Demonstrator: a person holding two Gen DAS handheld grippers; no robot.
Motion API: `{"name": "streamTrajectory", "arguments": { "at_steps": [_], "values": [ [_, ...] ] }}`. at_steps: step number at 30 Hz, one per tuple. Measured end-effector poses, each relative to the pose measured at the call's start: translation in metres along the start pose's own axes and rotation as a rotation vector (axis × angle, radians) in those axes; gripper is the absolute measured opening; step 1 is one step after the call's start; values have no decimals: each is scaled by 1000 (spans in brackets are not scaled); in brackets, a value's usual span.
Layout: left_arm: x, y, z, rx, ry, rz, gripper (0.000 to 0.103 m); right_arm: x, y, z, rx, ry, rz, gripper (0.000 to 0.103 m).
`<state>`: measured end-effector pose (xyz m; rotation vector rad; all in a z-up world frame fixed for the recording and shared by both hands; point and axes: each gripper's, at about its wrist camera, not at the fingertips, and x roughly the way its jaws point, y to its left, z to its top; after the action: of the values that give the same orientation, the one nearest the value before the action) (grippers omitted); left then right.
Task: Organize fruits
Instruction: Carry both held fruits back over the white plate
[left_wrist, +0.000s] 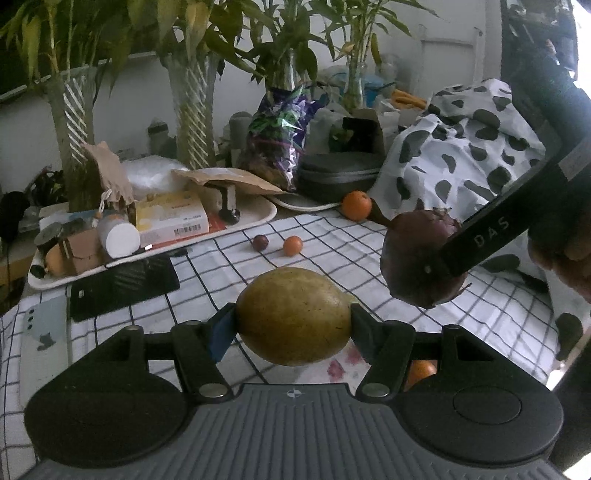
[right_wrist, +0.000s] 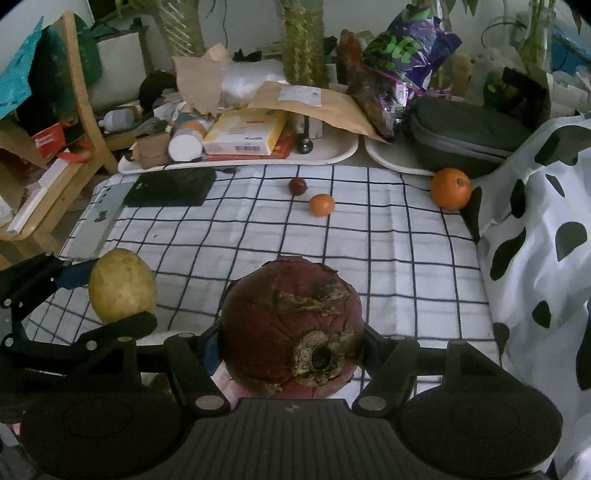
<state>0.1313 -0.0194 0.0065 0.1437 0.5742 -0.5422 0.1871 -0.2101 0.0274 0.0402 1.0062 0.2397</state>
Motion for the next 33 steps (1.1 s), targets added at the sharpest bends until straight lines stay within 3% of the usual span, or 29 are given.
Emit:
{"name": "streamTrajectory", "arguments": {
  "at_steps": [18,33],
  "values": [
    [-46,-19,-28,-28,39,-7,62,-26,23,-39,1,-17,20,72],
    [-58,-32,-47,-49,145,-31,62,-36,35,-55,12,-18,27,72]
  ]
}}
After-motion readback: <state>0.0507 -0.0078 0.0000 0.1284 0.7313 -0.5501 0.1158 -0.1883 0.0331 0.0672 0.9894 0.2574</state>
